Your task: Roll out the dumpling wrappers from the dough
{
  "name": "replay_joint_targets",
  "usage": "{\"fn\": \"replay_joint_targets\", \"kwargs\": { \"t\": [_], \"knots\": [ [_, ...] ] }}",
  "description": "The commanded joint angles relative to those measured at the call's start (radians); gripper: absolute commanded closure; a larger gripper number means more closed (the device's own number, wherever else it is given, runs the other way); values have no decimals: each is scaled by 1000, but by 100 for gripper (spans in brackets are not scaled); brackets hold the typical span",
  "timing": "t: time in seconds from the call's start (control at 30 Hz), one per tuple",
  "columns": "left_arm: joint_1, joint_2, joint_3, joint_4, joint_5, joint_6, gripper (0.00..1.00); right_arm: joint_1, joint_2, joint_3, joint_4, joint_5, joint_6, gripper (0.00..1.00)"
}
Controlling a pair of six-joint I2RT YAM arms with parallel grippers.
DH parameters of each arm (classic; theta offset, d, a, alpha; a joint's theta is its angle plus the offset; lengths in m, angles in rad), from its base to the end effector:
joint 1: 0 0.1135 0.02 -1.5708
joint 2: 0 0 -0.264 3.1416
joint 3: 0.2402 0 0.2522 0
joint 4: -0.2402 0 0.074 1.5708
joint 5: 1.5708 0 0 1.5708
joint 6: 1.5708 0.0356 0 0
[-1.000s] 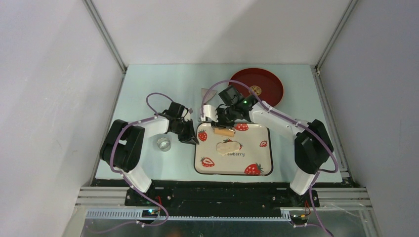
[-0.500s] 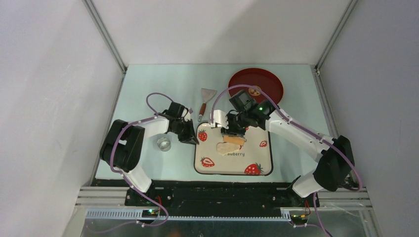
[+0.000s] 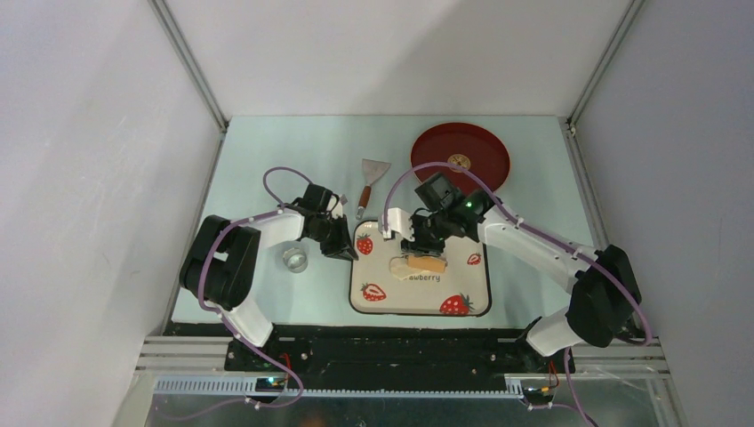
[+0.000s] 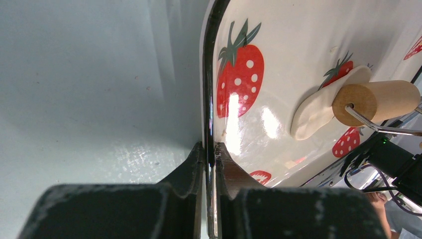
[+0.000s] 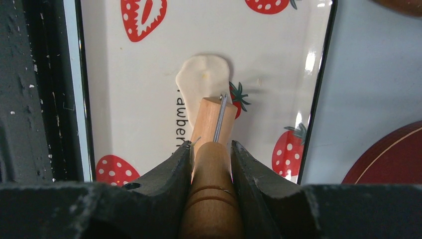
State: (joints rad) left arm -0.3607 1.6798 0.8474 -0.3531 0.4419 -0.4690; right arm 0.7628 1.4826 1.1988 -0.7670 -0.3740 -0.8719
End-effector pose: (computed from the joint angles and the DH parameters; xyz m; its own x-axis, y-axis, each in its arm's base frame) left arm 0.2733 -0.1194 0.1368 -0.9856 -0.0649 -0.1561 0.0268 0.8517 -0.5234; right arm 0.2093 0.2180 0.2725 0.1892 -0.8049 -0.5624 -0.9785 -0.1068 -0.1764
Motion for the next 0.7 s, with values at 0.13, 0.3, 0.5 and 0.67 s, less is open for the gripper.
{"fn": "replay_joint_targets", "kwargs": {
  "t": [0.13, 0.3, 0.5, 0.67],
  "knots": [
    [-7, 47, -29, -64, -151, 75, 100, 22, -53, -112, 36, -60, 35, 100],
    [-7, 48, -28, -64, -150, 75, 100, 39, -99, -166, 32, -72, 63, 100],
    [-6, 47, -28, -64, -149, 75, 100, 53, -122, -223, 56, -97, 97, 100],
    [-7, 46, -27, -64, -149, 75, 100, 55, -117, -245, 64, -101, 109, 100]
  ]
}}
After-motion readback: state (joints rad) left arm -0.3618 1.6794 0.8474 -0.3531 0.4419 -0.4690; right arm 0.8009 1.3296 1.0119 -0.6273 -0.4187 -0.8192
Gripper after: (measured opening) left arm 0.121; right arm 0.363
